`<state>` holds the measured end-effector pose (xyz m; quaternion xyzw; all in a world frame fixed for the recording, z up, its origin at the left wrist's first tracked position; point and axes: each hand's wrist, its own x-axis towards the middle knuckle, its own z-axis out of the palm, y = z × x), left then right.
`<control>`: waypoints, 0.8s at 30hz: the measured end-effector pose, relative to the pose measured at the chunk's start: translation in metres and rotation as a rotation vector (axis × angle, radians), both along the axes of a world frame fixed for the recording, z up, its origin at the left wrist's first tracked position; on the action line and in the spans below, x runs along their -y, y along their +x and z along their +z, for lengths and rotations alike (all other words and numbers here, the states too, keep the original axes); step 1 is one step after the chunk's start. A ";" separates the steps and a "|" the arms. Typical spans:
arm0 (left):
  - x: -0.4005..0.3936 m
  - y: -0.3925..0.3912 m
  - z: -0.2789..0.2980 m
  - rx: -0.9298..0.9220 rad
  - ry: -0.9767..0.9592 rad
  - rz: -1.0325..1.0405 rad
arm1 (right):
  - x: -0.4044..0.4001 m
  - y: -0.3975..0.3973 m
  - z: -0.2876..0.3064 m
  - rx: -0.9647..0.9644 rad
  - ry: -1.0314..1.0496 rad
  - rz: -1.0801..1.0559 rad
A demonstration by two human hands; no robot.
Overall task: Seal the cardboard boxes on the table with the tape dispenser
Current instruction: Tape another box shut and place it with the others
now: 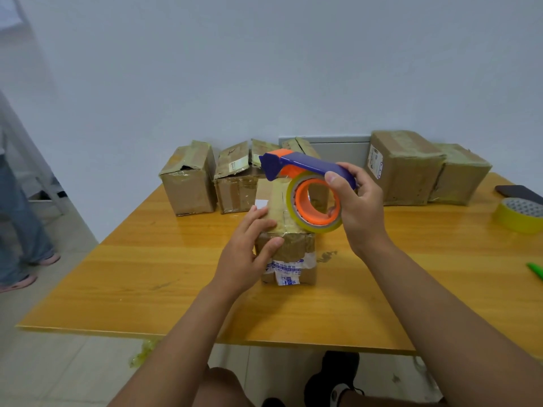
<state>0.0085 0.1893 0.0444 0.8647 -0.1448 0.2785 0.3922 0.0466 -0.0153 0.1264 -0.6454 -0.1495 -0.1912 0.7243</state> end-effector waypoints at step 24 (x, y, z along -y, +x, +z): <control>0.043 -0.037 0.024 -0.081 0.175 0.075 | 0.044 -0.036 0.024 -0.105 -0.123 0.118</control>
